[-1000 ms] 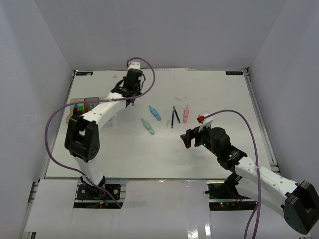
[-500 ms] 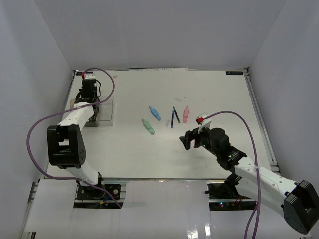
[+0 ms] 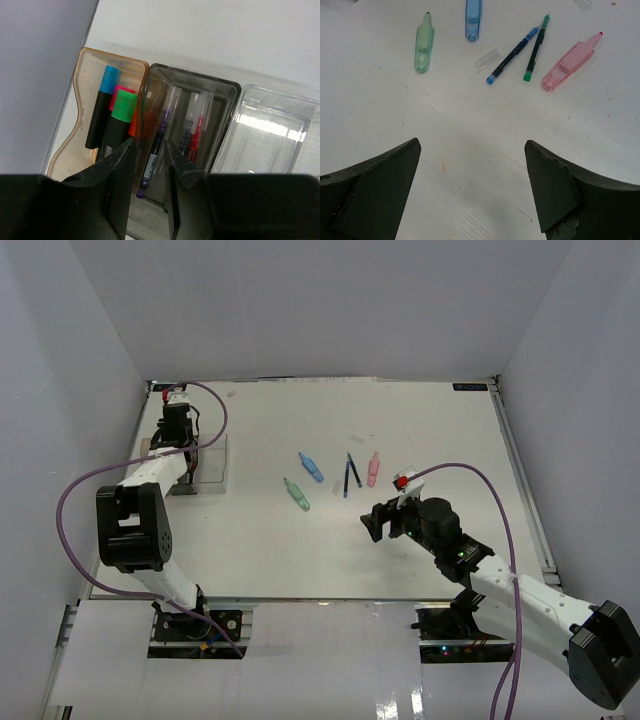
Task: Sort the stationery into containers
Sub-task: Place the pen in the storage box, then pick up the pen from the center of the board.
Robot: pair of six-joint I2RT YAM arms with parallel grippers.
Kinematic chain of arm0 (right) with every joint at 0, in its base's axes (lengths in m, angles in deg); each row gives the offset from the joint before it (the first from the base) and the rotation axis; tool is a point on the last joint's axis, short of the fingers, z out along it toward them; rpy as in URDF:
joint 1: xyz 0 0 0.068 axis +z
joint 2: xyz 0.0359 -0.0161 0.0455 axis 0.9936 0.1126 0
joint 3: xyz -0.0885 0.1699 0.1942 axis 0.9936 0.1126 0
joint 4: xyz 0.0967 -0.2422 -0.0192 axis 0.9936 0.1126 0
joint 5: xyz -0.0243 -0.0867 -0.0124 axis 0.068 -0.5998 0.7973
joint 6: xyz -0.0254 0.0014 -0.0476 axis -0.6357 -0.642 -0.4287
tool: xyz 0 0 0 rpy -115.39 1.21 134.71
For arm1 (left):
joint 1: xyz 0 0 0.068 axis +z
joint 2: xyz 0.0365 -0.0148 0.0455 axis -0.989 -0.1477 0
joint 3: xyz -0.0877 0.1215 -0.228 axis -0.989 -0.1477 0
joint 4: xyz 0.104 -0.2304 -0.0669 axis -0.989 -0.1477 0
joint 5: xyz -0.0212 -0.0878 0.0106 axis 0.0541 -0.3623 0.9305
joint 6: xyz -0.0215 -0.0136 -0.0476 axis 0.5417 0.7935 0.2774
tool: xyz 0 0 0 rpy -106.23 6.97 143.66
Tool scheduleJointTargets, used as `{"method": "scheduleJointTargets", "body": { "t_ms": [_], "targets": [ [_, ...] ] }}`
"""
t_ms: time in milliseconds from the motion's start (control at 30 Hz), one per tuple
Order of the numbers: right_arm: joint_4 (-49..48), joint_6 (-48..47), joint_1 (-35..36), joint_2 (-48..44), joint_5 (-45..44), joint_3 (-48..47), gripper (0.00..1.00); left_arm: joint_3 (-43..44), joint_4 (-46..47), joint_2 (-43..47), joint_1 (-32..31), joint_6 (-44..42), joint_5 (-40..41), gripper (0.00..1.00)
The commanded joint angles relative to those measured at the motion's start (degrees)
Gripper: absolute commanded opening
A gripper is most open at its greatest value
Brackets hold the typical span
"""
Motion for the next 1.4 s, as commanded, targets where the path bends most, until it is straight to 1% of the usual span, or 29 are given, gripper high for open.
{"method": "scheduleJointTargets", "body": {
  "t_ms": [0, 133, 267, 300, 333, 400, 433, 500, 533, 567, 633, 667, 700, 767, 900, 1000, 1100, 1300, 1367],
  "targets": [
    [-2.03, -0.75, -0.17, 0.31, -0.4, -0.81, 0.91, 0.08, -0.56, 0.99, -0.1, 2.31, -1.94, 0.4],
    [0.69, -0.93, -0.26, 2.84, -1.46, -3.53, 0.91, 1.83, -4.78, 4.07, -0.1, 7.4, -6.06, 0.47],
    [4.47, -1.2, -0.26, 7.42, -3.74, -8.18, 0.92, 2.37, -8.74, 11.34, -0.1, 13.9, -11.95, 0.68],
    [5.09, -1.11, -0.26, 8.65, -4.35, -9.24, 0.93, 2.02, -9.44, 12.93, -0.1, 14.96, -14.66, 0.73],
    [5.71, -0.41, -0.34, 11.27, -4.71, -11.51, 0.94, 0.97, -9.71, 14.43, -0.1, 15.93, -15.99, 0.82],
    [7.64, 0.47, -0.26, 14.09, -5.94, -13.98, 0.96, -0.35, -10.06, 18.98, -0.1, 18.3, -20.02, 0.92],
    [7.99, 0.91, -0.43, 17.06, -6.55, -16.26, 0.97, -2.1, -10.07, 20.41, -0.02, 19.01, -21.27, 0.98],
    [8.44, 0.65, -0.52, 20.07, -7.26, -18.29, 0.98, -4.04, -9.72, 24.35, -0.1, 20.5, -24.34, 0.98],
    [8.61, 0.3, -0.61, 23.3, -7.26, -20.82, 0.93, -6.23, -9.37, 25.51, -0.1, 20.95, -24.88, 0.98],
    [8.87, -0.48, -0.78, 24.81, -7.61, -22.33, 0.9, -7.29, -8.93, 26.48, -0.1, 21.47, -27.23, 0.98],
    [9.93, -1.45, -1.13, 29.98, -7.96, -25.4, 0.81, -9.4, -7.35, 29.19, -0.02, 22.87, -30.49, 0.98],
    [10.19, -2.24, -1.57, 31.75, -8.57, -28.38, 0.77, -11.5, -6.04, 29.82, -0.1, 23.23, -31.55, 0.98],
    [10.8, -2.6, -1.92, 33.51, -8.67, -29.89, 0.69, -12.22, -5.94, 30.43, -0.1, 23.32, -32.43, 0.98],
    [11.77, -3.47, -2.89, 38.44, -8.84, -34.18, 0.62, -12.31, -6.02, 30.79, -0.1, 23.76, -33.32, 0.98],
    [13.26, -3.92, -4.91, 47.74, -7.88, -40.07, 0.53, -12.4, -6.02, 31.06, -0.1, 24.03, -33.5, 0.98],
    [14.06, -4.01, -6.49, 51.71, -6.65, -43.95, 0.52, -12.31, -6.02, 30.88, -0.1, 24.47, -34.9, 0.98],
    [14.68, -4.27, -7.2, 56.1, -6.47, -46.68, 0.48, -12.23, -6.02, 30.97, -0.1, 24.82, -35.69, 0.98],
    [14.68, -5.41, -7.64, 59.98, -6.82, -49.59, 0.47, -12.14, -5.94, 31.23, -0.1, 25.08, -36.4, 0.98],
    [16.35, -5.68, -7.64, 60.6, -6.82, -50.38, 0.47, -12.14, -5.85, 31.14, -0.1, 25.08, -36.66, 0.98]
  ]
}}
